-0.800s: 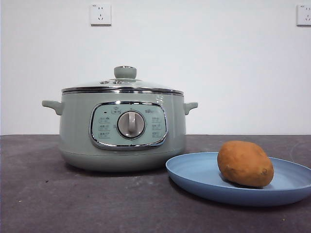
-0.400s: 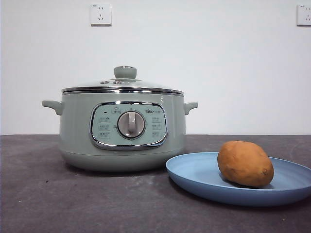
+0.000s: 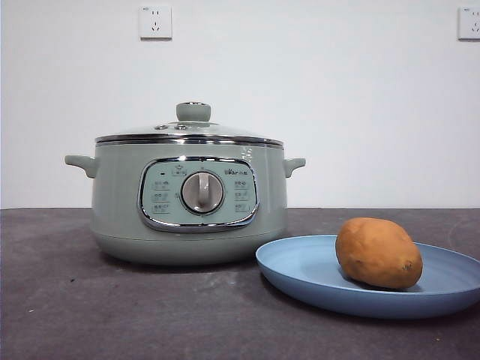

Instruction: Take the potato out from the steamer,put the potato on the plate,close the lid

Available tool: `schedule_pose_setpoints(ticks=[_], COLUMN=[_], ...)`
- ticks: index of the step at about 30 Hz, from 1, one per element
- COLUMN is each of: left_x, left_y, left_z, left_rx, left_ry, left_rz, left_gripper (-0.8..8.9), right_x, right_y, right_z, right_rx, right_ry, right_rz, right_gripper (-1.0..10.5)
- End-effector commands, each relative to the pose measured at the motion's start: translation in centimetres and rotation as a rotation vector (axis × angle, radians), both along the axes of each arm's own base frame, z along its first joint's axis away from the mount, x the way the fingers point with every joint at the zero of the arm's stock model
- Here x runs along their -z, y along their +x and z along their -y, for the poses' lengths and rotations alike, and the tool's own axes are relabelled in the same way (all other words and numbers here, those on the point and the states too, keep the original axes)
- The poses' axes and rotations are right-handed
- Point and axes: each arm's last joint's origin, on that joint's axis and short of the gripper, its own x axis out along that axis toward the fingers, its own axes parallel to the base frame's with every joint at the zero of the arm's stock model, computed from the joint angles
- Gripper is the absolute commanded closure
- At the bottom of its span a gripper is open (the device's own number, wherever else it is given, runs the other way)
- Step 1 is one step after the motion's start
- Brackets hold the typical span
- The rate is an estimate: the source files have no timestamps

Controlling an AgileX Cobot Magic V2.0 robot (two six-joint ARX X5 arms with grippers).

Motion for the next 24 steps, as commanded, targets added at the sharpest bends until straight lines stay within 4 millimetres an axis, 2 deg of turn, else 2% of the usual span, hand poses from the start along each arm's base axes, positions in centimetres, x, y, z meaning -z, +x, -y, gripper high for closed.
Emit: schedule_pose_setpoints(ticks=[1,6,24], left_x=[0.49,0.49,0.49], left_y=[0.05,0.05,0.05], left_z=[-0.04,-0.05,-0.04], left_rx=[-0.006,-0.006,-0.006], left_ry=[-0.008,-0.007,-0.008], left_rz=[-0.011,-0.011,-0.011], left_gripper=[8.17,8.17,8.17], right_x=[0.53,0.79,0.79], right_y=[0.01,-0.04,-0.03], right_z=[0.01,0.00,0.00], right_rx=[0.004,0.015,0.016], right_ry=[0.006,0.088,0.087], right_rz=[-0.027,-0.062,-0.063], right_gripper=[9.5,9.5,9.5])
